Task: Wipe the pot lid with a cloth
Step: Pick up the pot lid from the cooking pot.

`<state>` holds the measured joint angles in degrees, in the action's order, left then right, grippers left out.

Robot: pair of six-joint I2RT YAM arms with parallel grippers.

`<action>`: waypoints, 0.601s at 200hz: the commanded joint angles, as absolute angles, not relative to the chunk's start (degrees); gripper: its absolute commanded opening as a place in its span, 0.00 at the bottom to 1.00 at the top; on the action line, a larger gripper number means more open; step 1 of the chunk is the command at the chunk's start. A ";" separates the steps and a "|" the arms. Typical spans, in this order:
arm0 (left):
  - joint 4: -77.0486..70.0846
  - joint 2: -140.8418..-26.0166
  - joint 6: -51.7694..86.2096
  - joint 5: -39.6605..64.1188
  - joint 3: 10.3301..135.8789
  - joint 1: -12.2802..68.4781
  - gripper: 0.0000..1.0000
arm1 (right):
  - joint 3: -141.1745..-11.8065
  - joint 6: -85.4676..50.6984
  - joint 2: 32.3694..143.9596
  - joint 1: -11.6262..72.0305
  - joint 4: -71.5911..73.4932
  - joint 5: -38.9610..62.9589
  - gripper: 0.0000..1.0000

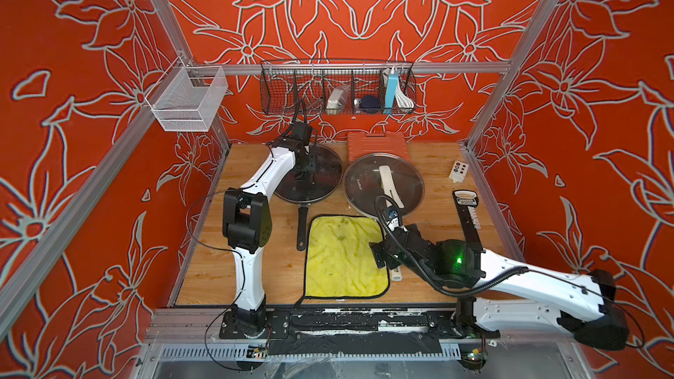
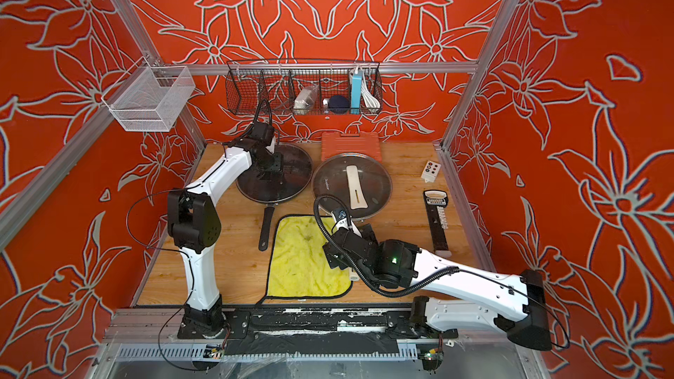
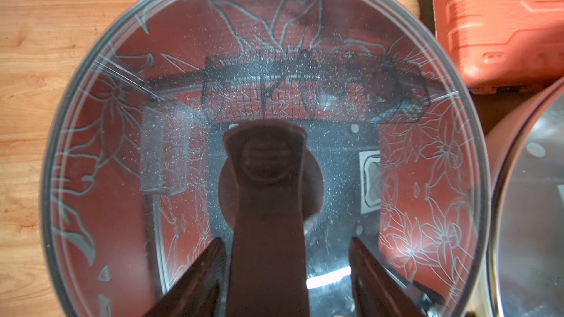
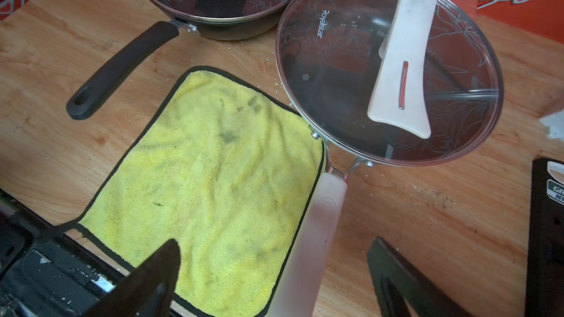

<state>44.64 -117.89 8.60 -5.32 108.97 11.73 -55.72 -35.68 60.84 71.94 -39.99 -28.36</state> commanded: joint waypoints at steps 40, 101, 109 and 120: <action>49.18 -122.38 8.43 -6.27 114.24 11.87 0.60 | -54.76 -36.37 61.08 72.69 -38.33 -28.92 0.98; 49.48 -123.31 8.53 -7.12 114.17 11.85 0.47 | -54.11 -36.57 60.79 72.76 -37.99 -28.65 0.98; 49.88 -123.59 8.44 -7.12 114.50 11.86 0.46 | -53.97 -36.63 60.72 72.71 -37.87 -28.73 0.98; 50.82 -124.32 8.39 -7.13 115.48 11.86 0.45 | -53.79 -36.68 60.55 72.73 -37.96 -28.75 0.98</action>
